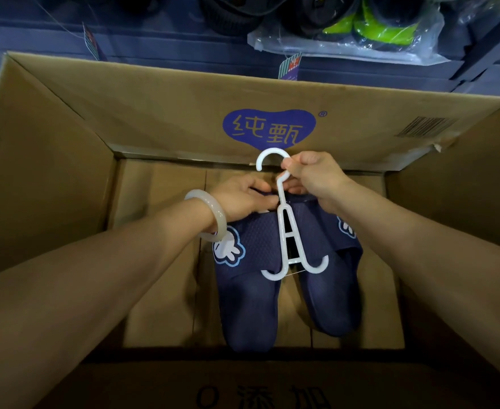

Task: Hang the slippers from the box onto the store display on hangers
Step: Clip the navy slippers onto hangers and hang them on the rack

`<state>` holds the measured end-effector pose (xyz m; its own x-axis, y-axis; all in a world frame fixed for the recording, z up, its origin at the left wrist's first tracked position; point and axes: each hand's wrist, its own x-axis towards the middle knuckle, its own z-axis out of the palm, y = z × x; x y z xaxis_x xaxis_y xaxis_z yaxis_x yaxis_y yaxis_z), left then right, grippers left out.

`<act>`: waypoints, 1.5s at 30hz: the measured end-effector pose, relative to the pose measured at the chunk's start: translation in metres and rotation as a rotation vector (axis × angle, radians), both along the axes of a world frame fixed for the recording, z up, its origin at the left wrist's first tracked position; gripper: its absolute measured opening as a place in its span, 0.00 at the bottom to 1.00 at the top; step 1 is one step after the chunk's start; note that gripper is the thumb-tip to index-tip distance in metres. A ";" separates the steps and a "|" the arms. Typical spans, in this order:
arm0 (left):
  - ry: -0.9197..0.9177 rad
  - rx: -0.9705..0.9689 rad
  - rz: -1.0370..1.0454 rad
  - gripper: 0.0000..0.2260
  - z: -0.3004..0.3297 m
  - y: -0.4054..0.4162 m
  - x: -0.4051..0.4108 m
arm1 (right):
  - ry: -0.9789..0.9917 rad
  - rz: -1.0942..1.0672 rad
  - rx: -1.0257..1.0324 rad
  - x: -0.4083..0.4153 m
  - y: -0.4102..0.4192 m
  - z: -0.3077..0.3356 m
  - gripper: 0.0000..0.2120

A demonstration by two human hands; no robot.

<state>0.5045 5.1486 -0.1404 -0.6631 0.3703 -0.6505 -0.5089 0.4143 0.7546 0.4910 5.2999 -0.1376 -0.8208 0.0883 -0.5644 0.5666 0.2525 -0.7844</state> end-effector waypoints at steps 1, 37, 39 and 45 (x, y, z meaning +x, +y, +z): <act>0.018 -0.001 0.012 0.10 0.003 -0.002 -0.001 | 0.004 0.029 -0.022 0.002 0.002 0.005 0.08; 0.443 0.005 -0.076 0.09 0.680 -0.091 0.041 | 0.501 0.710 0.331 0.009 -0.051 0.694 0.18; 0.480 0.019 -0.045 0.09 0.726 -0.103 0.048 | 0.540 0.719 0.324 0.008 -0.060 0.738 0.18; 0.616 -0.015 0.046 0.10 0.831 -0.137 0.052 | 0.680 0.777 0.305 -0.004 -0.099 0.858 0.16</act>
<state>0.5569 5.0121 0.6906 -0.9336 0.3267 -0.1473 0.0016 0.4148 0.9099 0.4866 5.2004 0.7206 -0.8461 -0.5329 -0.0104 -0.3648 0.5933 -0.7175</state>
